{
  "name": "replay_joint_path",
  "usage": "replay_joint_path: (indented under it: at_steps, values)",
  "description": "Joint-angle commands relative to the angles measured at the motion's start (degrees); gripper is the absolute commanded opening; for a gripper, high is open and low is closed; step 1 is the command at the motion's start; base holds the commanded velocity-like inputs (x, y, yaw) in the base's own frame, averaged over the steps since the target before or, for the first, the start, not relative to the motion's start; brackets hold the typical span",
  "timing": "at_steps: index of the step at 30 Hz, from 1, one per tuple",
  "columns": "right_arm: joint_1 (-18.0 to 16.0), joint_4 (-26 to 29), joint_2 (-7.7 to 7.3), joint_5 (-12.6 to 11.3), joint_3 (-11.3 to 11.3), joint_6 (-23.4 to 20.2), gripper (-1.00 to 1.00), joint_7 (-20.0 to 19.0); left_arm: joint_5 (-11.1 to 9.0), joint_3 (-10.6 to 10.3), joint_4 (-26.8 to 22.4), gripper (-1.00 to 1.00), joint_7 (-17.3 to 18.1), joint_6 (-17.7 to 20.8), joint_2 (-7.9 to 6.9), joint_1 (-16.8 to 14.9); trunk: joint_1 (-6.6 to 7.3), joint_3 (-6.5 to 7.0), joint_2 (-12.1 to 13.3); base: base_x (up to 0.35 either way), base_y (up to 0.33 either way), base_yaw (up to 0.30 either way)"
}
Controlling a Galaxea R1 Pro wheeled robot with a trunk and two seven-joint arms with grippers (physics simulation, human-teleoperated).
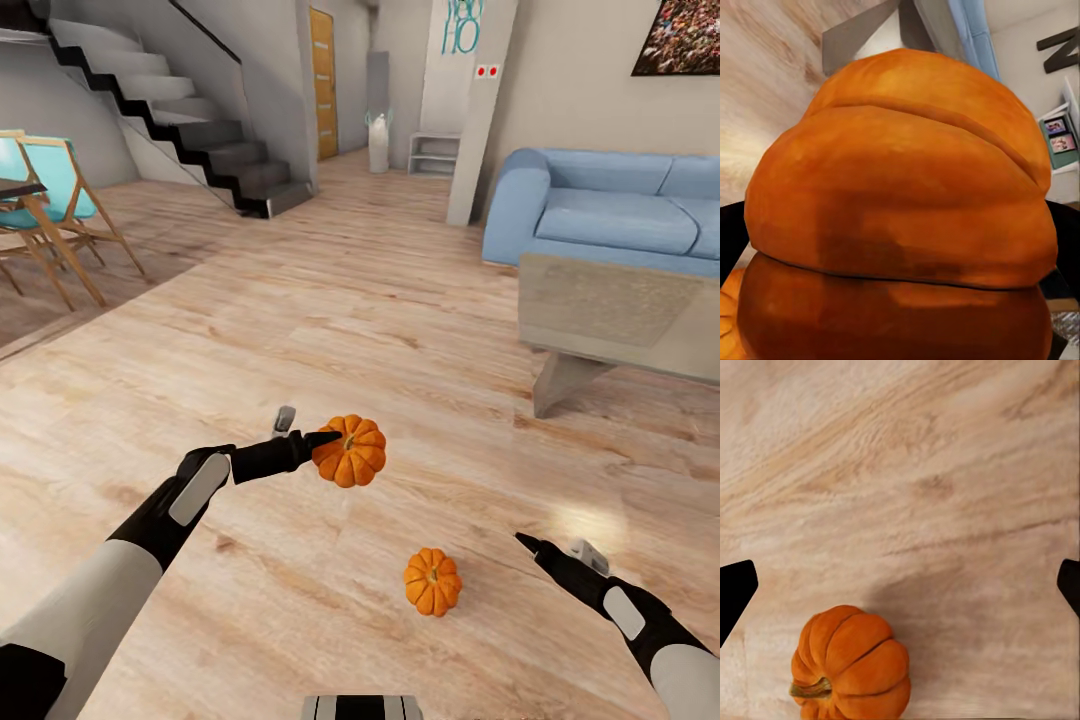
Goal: Place each of the two pumpkins and all three candles from the living room inside a cabinet in the living room (use any cabinet), then make sure every cabinet is closed, and position the cauldron so it is next to a table in the living room.
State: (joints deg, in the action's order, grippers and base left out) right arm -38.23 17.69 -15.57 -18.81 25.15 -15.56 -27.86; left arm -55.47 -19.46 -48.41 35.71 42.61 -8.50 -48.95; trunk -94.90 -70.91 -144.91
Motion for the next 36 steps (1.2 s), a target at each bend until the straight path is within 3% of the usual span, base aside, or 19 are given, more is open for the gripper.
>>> replay_joint_path:
  at_steps: [1,12,23,26,27,28,31,36]
  values:
    - [0.0,0.0,-0.01,0.0,0.0,0.0,1.00,0.0,-0.5,0.0,0.0,-1.00,0.1,0.2,-0.03,0.0,0.00,0.04,0.0,0.000,0.000,-0.283]
    - [0.0,0.1,0.01,0.0,0.0,0.0,1.00,0.0,-0.5,0.0,0.0,-1.00,0.1,0.2,0.08,0.0,0.00,0.45,0.0,0.000,0.000,-0.268]
    - [0.0,0.1,0.07,0.7,0.0,0.0,1.00,0.0,-0.4,0.0,0.0,-1.00,0.1,0.2,0.08,0.0,0.00,0.48,0.0,0.000,0.000,-0.023]
    - [0.0,0.2,0.21,0.4,-0.2,-0.3,1.00,-3.1,-0.9,0.0,-0.2,-1.00,0.2,0.3,-0.23,0.0,0.00,0.48,0.0,0.000,0.000,0.000]
    - [-0.1,-1.7,0.41,0.7,-2.0,-0.9,1.00,-8.6,-1.0,0.2,-0.7,-1.00,3.4,0.4,-0.07,0.0,0.00,0.48,0.0,0.000,0.000,0.000]
    - [-0.2,-2.4,0.43,0.8,-3.7,-1.4,1.00,-10.1,-1.0,0.3,-0.9,-1.00,6.0,0.3,0.04,-0.1,0.00,0.48,0.0,0.000,0.000,0.000]
    - [-0.7,-3.0,0.62,0.7,-6.3,-2.1,1.00,-11.3,-1.0,0.4,-2.0,-1.00,9.3,0.1,0.25,-0.1,0.00,0.48,0.0,0.000,0.000,0.000]
    - [-1.4,-2.7,2.08,0.7,-7.0,-3.0,1.00,-11.6,-0.8,0.4,-1.5,-1.00,10.0,-0.7,1.22,0.0,0.00,0.48,0.0,0.000,0.000,0.000]
